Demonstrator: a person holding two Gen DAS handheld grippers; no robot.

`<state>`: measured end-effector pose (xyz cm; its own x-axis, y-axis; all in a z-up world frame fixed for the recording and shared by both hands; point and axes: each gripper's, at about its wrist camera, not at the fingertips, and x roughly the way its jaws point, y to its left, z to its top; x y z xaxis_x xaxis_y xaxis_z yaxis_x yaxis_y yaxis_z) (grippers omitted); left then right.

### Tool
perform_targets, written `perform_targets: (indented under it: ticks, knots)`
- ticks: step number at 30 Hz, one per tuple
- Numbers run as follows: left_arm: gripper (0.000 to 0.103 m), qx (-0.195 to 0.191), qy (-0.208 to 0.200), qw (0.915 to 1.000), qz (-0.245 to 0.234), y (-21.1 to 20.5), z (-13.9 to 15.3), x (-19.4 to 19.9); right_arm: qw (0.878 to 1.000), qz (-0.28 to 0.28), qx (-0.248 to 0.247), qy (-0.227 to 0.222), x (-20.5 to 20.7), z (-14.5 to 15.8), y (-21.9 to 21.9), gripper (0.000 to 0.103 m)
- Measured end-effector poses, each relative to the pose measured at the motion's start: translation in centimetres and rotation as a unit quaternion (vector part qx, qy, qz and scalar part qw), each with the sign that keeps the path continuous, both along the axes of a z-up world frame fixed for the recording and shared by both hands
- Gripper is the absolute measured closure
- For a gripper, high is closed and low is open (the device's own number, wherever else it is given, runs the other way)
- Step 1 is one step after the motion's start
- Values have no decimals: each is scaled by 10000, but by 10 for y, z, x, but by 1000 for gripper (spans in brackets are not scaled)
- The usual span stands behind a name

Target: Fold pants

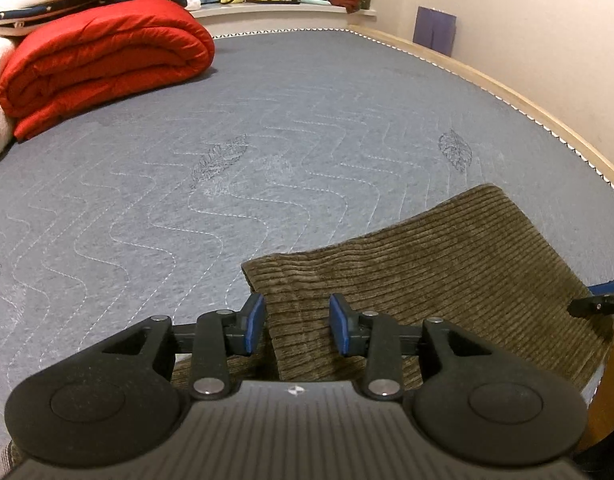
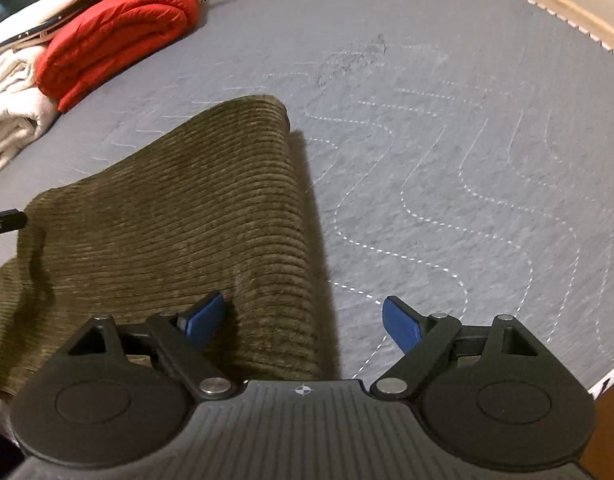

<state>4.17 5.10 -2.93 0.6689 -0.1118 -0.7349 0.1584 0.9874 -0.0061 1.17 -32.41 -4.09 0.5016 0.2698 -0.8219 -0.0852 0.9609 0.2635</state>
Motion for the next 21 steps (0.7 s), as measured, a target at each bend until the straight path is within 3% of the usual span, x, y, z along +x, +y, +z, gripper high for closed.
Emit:
perform_targets:
  ticks: [12, 14, 15, 16, 19, 21]
  knots:
    - [63, 38, -57, 10000, 4, -2, 1, 2, 9990, 308, 149, 305, -3, -6, 6, 17]
    - [63, -112, -157, 9998, 12, -1, 7, 0, 9979, 352, 442, 327, -4, -3, 5, 52]
    - [63, -238, -219, 9995, 2, 0, 11, -1, 9982, 305, 456, 253, -5, 1, 6, 58]
    - [63, -381, -286, 9989, -20, 1, 16, -3, 9980, 353, 494, 152, -7, 6, 8, 70]
    - [47, -950, -516, 9939, -224, 2, 34, -11, 9921, 784, 761, -619, -22, 37, 24, 77]
    - [29, -1342, -626, 9882, -397, 1, 44, -18, 9814, 1226, 917, -1161, -35, 59, 42, 78]
